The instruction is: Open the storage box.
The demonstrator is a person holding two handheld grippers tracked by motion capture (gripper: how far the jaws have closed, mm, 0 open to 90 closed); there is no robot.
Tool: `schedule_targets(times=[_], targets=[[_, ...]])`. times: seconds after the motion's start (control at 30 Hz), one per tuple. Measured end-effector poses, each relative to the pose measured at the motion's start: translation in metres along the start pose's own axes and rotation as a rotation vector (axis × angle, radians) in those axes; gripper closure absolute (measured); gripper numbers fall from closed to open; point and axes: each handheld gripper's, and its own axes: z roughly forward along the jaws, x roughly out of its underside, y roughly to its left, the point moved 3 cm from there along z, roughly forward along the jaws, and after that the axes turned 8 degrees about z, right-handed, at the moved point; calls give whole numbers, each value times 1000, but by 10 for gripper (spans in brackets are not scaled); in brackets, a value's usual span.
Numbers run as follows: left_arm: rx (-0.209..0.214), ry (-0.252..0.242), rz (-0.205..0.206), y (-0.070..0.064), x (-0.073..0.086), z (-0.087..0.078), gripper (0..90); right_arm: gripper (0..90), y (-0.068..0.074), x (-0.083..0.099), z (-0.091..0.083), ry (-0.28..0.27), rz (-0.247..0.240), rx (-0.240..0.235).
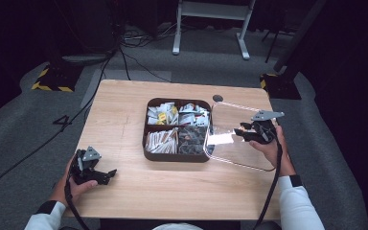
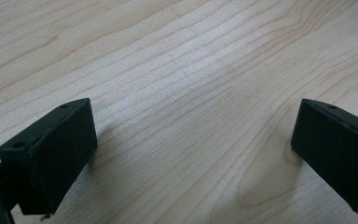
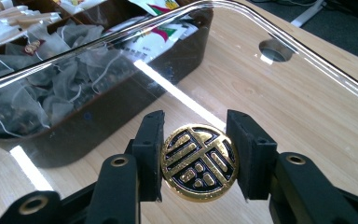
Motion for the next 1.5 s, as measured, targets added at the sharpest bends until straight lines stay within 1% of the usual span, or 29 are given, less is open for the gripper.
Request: schedule_targets(times=[0.3, 0.47, 0.9, 1.03, 1.1, 1.33, 1.5], targets=[[0, 0, 0, 0, 0, 0, 5, 586, -13, 15, -6, 13, 27, 17], [0, 0, 0, 0, 0, 0, 5, 586, -17, 23, -7, 28, 30, 28], [0, 0, 0, 0, 0, 0, 5, 586, -28, 37, -10, 38, 52, 24], [0, 0, 0, 0, 0, 0, 4, 586, -30, 41, -10, 48, 52, 32], [0, 0, 0, 0, 0, 0, 4, 586, -32, 43, -11, 49, 60, 30], [1, 0, 1, 0, 0, 0, 4, 586, -36, 54, -3, 88, 61, 40], [1, 0, 1, 0, 0, 0, 4, 586, -39, 62, 3, 112, 71, 46]])
